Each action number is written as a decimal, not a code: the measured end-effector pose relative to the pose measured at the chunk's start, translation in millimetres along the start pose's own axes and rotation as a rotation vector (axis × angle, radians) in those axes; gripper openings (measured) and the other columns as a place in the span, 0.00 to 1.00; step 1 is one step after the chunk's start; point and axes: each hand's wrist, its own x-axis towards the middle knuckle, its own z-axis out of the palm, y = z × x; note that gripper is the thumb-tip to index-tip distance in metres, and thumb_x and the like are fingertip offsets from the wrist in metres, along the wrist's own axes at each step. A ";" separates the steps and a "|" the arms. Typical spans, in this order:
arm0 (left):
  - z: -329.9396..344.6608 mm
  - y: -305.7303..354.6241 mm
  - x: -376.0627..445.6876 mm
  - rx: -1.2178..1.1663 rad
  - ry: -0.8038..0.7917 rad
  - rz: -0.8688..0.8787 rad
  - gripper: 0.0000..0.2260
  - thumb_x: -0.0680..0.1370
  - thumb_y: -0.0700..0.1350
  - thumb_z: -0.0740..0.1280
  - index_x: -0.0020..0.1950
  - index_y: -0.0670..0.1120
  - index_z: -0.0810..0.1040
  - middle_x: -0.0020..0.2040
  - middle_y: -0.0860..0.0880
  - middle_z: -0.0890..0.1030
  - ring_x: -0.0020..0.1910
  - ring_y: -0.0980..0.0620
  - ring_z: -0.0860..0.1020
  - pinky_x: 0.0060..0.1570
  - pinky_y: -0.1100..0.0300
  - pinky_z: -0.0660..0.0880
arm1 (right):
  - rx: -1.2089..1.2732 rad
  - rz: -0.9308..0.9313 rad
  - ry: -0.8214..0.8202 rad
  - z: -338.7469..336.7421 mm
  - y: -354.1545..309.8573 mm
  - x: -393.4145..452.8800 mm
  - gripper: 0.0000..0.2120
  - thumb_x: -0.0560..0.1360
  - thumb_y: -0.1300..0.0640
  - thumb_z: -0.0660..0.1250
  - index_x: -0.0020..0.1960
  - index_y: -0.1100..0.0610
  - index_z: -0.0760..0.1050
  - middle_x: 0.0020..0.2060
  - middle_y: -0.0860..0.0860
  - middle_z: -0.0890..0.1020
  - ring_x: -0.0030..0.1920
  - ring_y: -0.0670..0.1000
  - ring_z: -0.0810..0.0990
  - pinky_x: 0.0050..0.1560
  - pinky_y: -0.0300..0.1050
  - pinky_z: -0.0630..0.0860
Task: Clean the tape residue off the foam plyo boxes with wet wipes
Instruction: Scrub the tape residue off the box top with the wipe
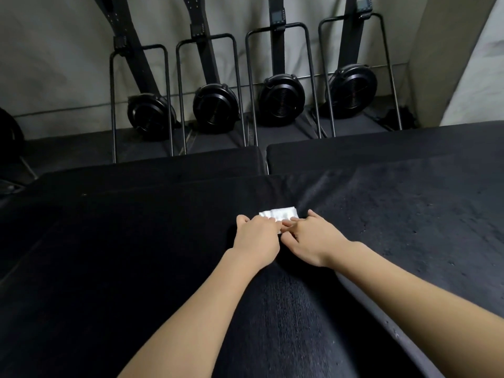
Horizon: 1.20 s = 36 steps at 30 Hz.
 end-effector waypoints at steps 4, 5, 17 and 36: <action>-5.6 19.7 -39.7 0.044 -0.005 0.008 0.16 0.76 0.37 0.56 0.54 0.51 0.79 0.46 0.52 0.80 0.49 0.50 0.74 0.48 0.53 0.60 | 0.035 -0.022 0.002 6.9 -16.6 -40.7 0.38 0.71 0.43 0.34 0.68 0.45 0.75 0.67 0.46 0.78 0.66 0.49 0.75 0.78 0.54 0.53; -5.2 23.7 -52.8 0.035 -0.005 0.011 0.16 0.75 0.37 0.56 0.53 0.51 0.79 0.47 0.52 0.79 0.49 0.50 0.74 0.47 0.54 0.59 | 0.047 -0.030 -0.005 9.0 -20.5 -54.2 0.38 0.72 0.43 0.34 0.68 0.45 0.75 0.66 0.45 0.78 0.65 0.48 0.75 0.78 0.54 0.53; -8.6 70.4 -198.7 0.050 0.014 0.082 0.15 0.75 0.39 0.55 0.54 0.52 0.78 0.46 0.54 0.78 0.47 0.51 0.73 0.57 0.52 0.63 | 0.063 -0.102 0.038 33.9 -78.6 -196.2 0.32 0.76 0.46 0.38 0.65 0.46 0.77 0.59 0.41 0.79 0.61 0.42 0.75 0.78 0.50 0.54; 6.2 76.7 -223.4 0.098 0.253 0.015 0.03 0.75 0.46 0.69 0.44 0.54 0.82 0.36 0.53 0.81 0.37 0.51 0.76 0.39 0.55 0.64 | 0.218 0.039 0.377 45.7 -92.2 -215.0 0.10 0.79 0.46 0.67 0.44 0.48 0.83 0.36 0.43 0.82 0.38 0.49 0.78 0.39 0.45 0.69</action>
